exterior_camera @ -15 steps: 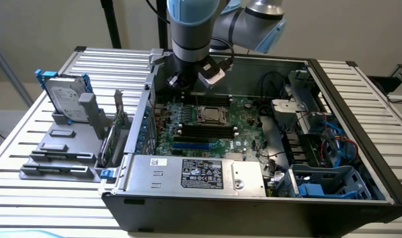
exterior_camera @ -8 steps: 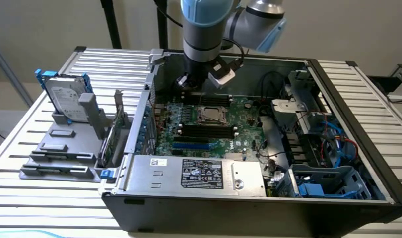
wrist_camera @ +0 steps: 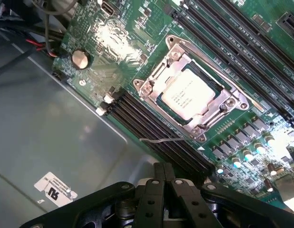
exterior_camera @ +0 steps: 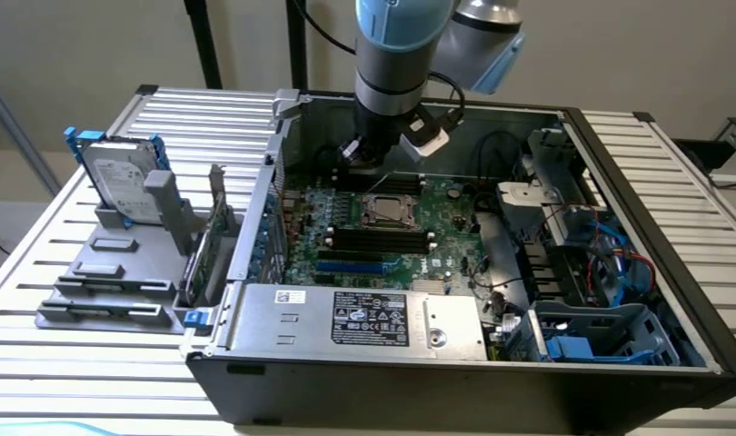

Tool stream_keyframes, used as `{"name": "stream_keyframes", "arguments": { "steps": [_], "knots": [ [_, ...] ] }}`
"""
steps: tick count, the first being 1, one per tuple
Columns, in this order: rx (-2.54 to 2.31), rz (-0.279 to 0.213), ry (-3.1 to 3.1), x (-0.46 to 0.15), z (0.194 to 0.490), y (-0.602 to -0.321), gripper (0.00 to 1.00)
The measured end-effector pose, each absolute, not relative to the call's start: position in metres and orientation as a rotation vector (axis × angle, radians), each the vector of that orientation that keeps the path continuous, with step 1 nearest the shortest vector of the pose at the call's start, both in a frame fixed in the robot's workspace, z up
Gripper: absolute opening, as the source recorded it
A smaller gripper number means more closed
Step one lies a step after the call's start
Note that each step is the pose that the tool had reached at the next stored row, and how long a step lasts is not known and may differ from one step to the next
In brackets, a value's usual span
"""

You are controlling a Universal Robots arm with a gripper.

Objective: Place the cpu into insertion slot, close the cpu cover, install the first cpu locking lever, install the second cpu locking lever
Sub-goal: 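Install the first cpu locking lever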

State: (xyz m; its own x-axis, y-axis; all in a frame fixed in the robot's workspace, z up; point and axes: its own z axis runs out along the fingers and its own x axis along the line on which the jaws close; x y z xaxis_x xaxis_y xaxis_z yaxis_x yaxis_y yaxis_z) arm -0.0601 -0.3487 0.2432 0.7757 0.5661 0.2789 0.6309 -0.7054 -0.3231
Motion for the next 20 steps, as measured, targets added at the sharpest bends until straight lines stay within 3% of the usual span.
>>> {"name": "stream_keyframes", "arguments": {
  "steps": [20],
  "knots": [
    [-2.600,-0.193,-0.961,-0.061,0.224,-0.349,0.11]
  ]
}}
